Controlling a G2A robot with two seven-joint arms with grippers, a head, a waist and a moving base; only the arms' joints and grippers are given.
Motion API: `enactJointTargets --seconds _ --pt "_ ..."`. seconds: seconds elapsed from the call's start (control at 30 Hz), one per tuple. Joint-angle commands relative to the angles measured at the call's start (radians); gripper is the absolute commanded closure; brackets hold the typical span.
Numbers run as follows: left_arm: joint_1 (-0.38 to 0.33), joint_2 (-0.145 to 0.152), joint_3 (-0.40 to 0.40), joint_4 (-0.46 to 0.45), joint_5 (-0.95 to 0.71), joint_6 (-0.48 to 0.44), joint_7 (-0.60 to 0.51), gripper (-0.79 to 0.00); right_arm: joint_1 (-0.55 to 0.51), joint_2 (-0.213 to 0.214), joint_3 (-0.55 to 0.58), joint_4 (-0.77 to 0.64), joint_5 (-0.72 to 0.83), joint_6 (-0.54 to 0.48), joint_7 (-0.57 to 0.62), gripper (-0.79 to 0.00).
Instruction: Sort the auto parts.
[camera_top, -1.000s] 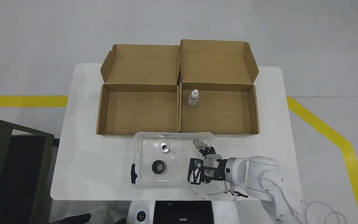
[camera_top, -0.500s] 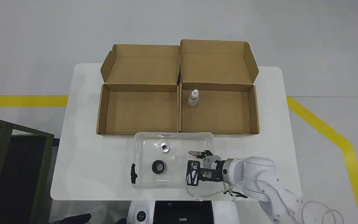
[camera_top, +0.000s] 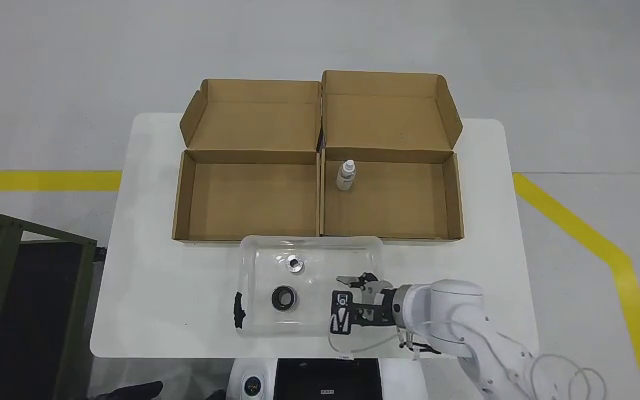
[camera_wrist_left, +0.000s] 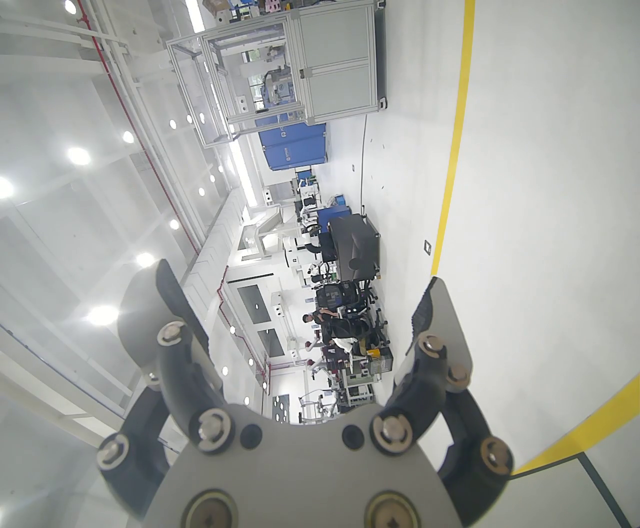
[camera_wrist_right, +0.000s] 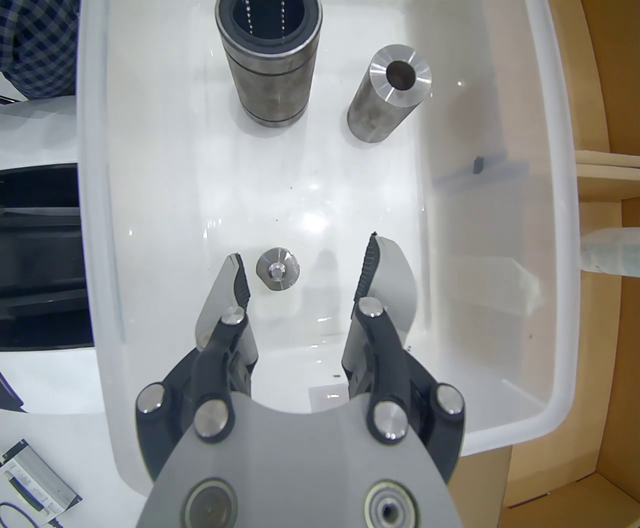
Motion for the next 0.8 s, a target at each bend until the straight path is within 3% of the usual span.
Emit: enactJointTargets --seconds 0.0,0.27,0.43,0.57,0.77 --pt "0.000 0.000 0.000 0.000 0.000 0.000 0.000 -0.785 0.008 -0.001 -0.009 0.008 0.001 0.001 0.007 -0.431" --pt "0.000 0.000 0.000 0.000 0.000 0.000 0.000 -0.785 0.049 -0.005 -0.050 0.043 0.014 0.003 0.045 -0.369" --pt "0.000 0.000 0.000 0.000 0.000 0.000 0.000 -0.785 0.066 -0.006 -0.070 0.055 0.023 0.001 0.069 -0.252" --pt "0.000 0.000 0.000 0.000 0.000 0.000 0.000 -0.785 0.076 -0.005 -0.081 0.058 0.033 -0.001 0.080 0.000" --pt "0.000 0.000 0.000 0.000 0.000 0.000 0.000 -0.785 0.076 -0.001 -0.078 0.020 0.039 0.004 0.064 0.000"
